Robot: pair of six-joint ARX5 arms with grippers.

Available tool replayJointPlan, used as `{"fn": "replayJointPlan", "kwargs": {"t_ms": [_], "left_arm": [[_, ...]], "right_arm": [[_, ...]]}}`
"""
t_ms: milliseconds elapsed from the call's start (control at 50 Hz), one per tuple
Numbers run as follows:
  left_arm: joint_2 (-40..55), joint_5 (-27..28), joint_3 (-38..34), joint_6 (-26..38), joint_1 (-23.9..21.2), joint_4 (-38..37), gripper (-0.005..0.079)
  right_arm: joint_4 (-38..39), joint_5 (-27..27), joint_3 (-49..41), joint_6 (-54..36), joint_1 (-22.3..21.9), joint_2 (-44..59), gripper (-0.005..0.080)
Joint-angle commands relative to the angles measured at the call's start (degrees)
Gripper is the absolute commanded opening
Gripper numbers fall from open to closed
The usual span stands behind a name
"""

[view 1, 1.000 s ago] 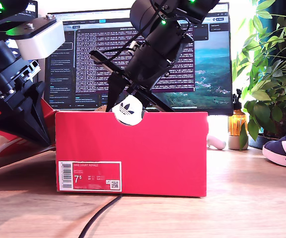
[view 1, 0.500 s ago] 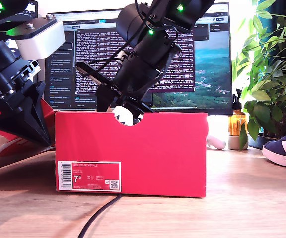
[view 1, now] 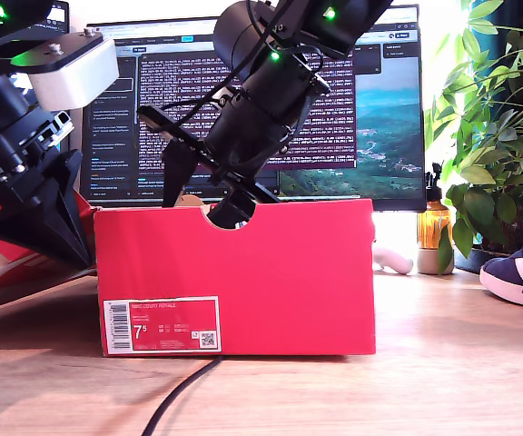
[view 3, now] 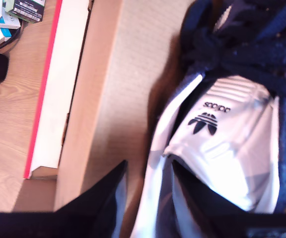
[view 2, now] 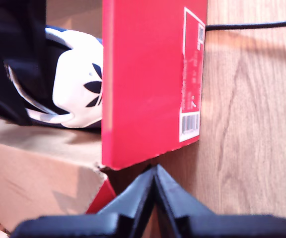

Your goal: Pack the blue shoes by picking the first shoe and placing it inside the red shoebox, left side, then picking and rotating the second shoe and placing it in the shoebox

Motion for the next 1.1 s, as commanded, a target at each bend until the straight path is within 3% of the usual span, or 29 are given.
{"fn": "replayJointPlan", "kwargs": {"t_ms": [0, 460, 840, 980, 1080], "left_arm": [[0.7, -0.2, 0.2, 0.3, 0.0, 0.7, -0.0019], [0.7, 0.1, 0.2, 0.2, 0.0, 0.2, -0.0018], [0.7, 1.6, 0.2, -0.3, 0.0, 0.3, -0.0018], [0.7, 1.8, 0.2, -0.3, 0.0, 0.3, -0.0018], [0.7, 1.9, 0.2, -0.3, 0.0, 0.2, -0.0018]], "right_arm": [[-0.9, 0.0, 1.9, -0.7, -1.5, -0.2, 0.0250], [-27.9, -0.3, 19.8, -14.3, -7.5, -0.8, 0.0250], [-35.6, 2.2, 24.2, -19.1, -7.4, -0.5, 0.0250], [-37.2, 7.7, 24.2, -21.2, -7.4, -0.1, 0.0246], [-38.1, 8.5, 24.2, -21.4, -7.9, 0.3, 0.0150]]}}
